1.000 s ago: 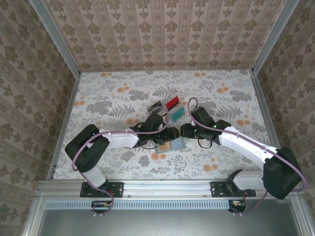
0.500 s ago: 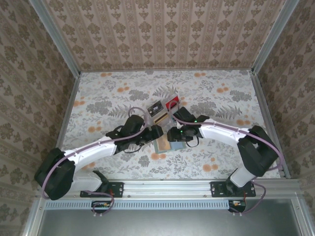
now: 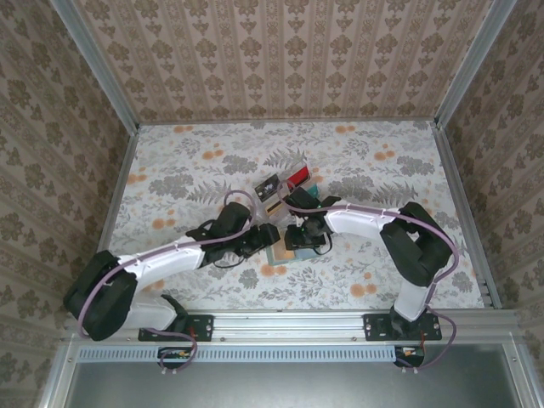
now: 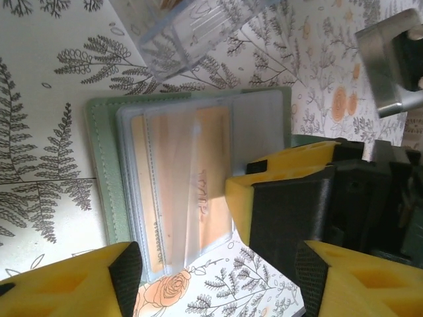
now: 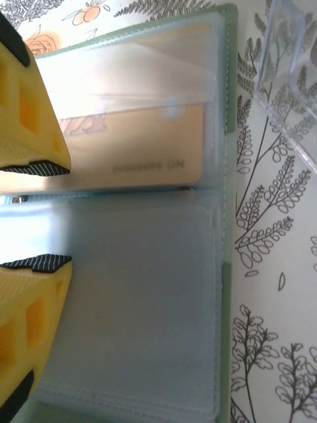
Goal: Take the credit cards out of the card holder
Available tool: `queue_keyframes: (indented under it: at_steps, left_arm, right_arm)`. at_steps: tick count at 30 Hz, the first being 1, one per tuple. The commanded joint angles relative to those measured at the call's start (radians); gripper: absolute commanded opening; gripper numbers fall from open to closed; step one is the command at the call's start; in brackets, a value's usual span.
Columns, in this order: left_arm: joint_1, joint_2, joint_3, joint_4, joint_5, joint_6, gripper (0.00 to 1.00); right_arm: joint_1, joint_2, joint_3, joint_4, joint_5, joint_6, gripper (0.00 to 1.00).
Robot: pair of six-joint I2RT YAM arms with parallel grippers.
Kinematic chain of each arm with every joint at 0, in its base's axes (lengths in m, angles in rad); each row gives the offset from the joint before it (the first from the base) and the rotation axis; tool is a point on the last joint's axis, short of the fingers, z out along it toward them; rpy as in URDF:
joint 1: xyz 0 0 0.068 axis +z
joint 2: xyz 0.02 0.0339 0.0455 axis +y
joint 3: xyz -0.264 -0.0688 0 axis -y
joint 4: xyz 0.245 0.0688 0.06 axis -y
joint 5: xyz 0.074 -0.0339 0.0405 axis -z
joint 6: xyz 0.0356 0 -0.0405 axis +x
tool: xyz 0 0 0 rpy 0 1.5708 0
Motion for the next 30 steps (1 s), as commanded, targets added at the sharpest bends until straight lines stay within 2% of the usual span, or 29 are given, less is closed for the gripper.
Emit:
queue_keyframes:
  at_steps: [1,9,20,30]
  left_arm:
    - [-0.014,0.041,0.045,0.008,0.049,0.019,0.61]
    - [-0.032,0.121,0.059,0.055,0.064,-0.006,0.52]
    - [-0.050,0.193,0.092,0.040,0.052,-0.003,0.50]
    - [-0.064,0.158,0.121,-0.111,-0.044,0.025,0.48]
  right_arm:
    - [0.002,0.051,0.004,-0.071,0.026,-0.001,0.39]
    - [0.003,0.096,-0.001,-0.082,0.068,-0.004,0.36]
    - [0.003,0.110,-0.022,-0.055,0.067,0.000,0.34]
    - [0.002,0.109,-0.029,-0.051,0.073,0.006,0.33]
